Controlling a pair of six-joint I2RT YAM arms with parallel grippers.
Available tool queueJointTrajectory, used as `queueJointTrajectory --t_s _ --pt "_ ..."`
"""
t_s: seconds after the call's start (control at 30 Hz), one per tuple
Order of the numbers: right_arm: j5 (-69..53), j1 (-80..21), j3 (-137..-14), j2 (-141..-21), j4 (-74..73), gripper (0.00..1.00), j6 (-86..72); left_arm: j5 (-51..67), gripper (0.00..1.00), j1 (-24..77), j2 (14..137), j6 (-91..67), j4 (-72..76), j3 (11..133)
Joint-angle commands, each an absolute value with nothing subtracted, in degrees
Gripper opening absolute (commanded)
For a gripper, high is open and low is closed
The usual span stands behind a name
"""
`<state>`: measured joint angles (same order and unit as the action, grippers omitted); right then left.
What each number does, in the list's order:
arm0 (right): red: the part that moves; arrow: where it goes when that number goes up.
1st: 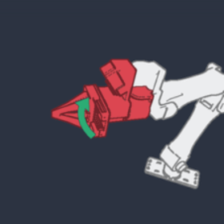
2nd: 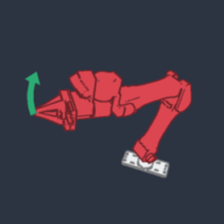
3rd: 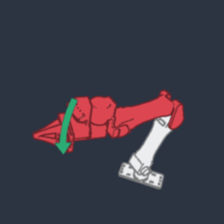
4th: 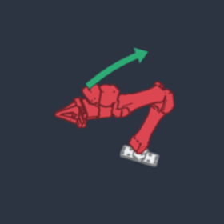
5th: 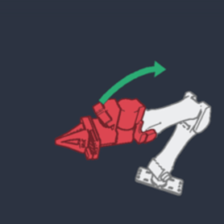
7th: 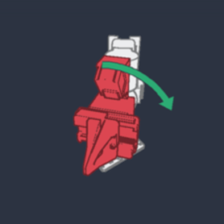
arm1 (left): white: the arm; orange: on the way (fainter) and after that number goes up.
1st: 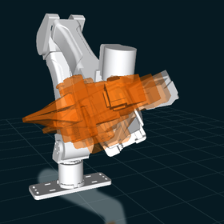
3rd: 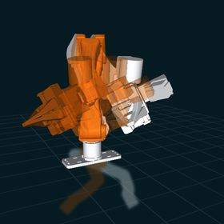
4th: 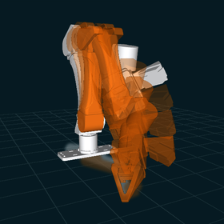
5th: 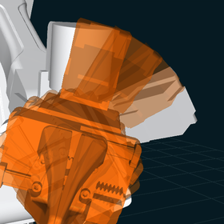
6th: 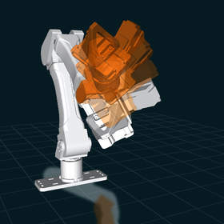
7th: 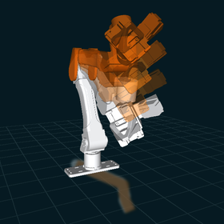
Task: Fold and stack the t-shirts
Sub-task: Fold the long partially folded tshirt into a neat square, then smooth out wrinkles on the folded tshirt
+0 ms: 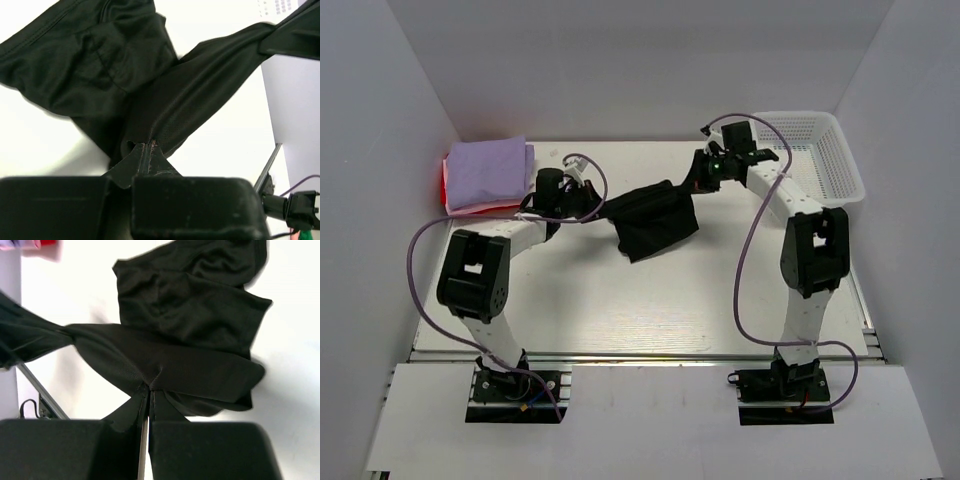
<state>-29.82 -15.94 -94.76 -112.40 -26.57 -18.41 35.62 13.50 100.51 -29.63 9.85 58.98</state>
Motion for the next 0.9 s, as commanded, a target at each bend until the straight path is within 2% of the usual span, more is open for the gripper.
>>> queueJointTrajectory --t_s 0.0,0.07,0.13,0.2,0.27,0.3,0.33,0.4,0.47,0.5,0.63,0.87 --pt "-33.22 -15.12 -101.5 -116.62 -24.61 0.0 -16.96 38.14 0.0 11.43 104.23 -30.06 12.22 62.13" --pt "-34.18 -14.94 -107.82 -122.42 -23.56 0.01 -17.84 35.96 0.0 10.12 106.69 -30.67 13.79 64.06" --pt "-36.11 -15.03 -113.08 -128.62 -15.94 0.15 -19.5 33.15 0.01 8.45 110.99 -33.21 15.11 67.3" --pt "-40.13 -15.03 -117.31 -132.26 -7.79 0.29 -25.02 34.35 0.32 7.04 115.11 -35.15 16.34 70.56" --pt "-40.87 -14.68 -127.13 -139.54 -5.54 0.74 -28.37 32.54 0.47 5.72 116.62 -35.68 15.83 75.31" --pt "-40.96 -14.5 -129.09 -141.75 -5.28 0.9 -28.65 31.04 0.93 5.71 116.63 -35.68 13.82 76.63" --pt "-39.39 -14.33 -130.76 -142.2 -6.14 0.9 -28.74 28.94 1.0 5.19 117.15 -35.07 11.45 79.69" --pt "-39.28 -14.15 -127.91 -139.49 -6.07 0.9 -27.17 28.92 1.0 5.19 116.55 -33.32 8.62 81.64" --pt "-36.05 -14.5 -120.44 -136.25 -5.89 0.9 -24.37 27.43 1.0 5.88 114.97 -31.39 7.03 81.65" --pt "-34.9 -14.59 -114.75 -130.49 -5.54 0.9 -22.08 26.64 1.0 6.5 113.74 -28.94 6.16 81.04" --pt "-31.2 -14.94 -102.16 -123.32 -7.38 0.9 -19.25 33.9 1.0 8.69 113.2 -27.42 8.24 77.61" --pt "-34.01 -15.82 -97.91 -125.59 -9.67 0.9 -18.11 37.27 1.0 16.25 118.9 -25.31 7.3 81.47"
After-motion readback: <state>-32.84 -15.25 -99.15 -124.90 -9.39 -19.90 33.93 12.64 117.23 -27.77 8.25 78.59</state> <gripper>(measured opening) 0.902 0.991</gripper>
